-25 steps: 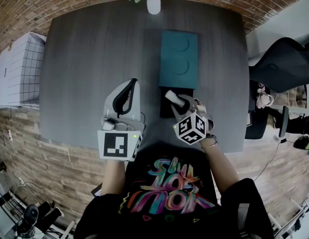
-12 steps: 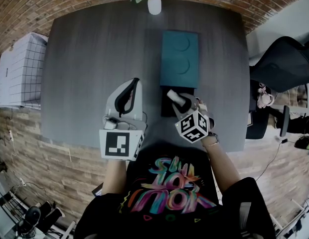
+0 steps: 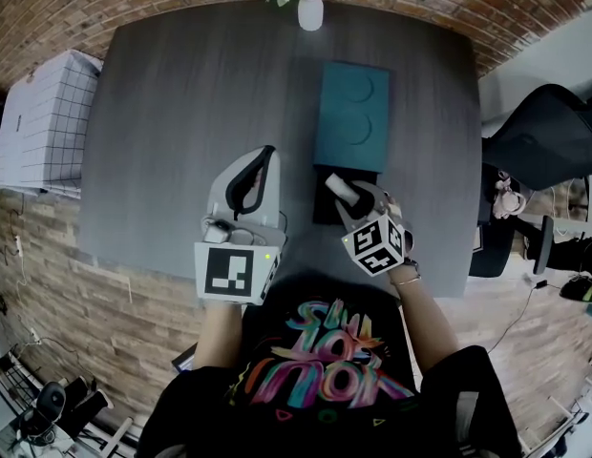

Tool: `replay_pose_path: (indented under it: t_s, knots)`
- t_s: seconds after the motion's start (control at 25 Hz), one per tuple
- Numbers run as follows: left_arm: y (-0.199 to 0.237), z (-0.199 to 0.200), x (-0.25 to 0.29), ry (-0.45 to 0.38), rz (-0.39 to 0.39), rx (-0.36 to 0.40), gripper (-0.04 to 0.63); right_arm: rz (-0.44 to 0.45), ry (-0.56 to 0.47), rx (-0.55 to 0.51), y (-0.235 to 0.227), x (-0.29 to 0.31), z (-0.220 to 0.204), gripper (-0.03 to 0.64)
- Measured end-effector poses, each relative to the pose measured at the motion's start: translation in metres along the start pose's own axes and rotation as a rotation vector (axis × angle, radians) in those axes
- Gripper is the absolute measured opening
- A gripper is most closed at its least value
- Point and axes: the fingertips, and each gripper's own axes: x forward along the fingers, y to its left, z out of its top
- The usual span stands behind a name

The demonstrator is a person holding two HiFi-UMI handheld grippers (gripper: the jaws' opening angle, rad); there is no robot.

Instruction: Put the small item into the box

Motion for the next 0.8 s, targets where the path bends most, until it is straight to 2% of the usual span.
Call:
replay_pose_path:
  t_s: [0.36, 0.52, 0.68, 0.8]
  knots:
    - [0.001, 0.005, -0.004, -0.018, 0.000, 0.000, 0.002, -0.089, -0.139, 0.025, -0.024, -0.030, 0.032, 0.139]
    - [-0.001, 0.011, -0.006, -0.028, -0.009, 0.006, 0.002, -0.136, -0.211, 0.038, -0.039, -0.054, 0.060, 0.138]
    - [-0.004, 0.017, -0.008, -0.053, -0.033, 0.050, 0.002, -0.178, -0.310, 0.076, -0.056, -0.087, 0.091, 0.134]
    - [-0.006, 0.020, -0.008, -0.057, -0.035, 0.048, 0.002, -0.202, -0.387, 0.102, -0.069, -0.114, 0.111, 0.113]
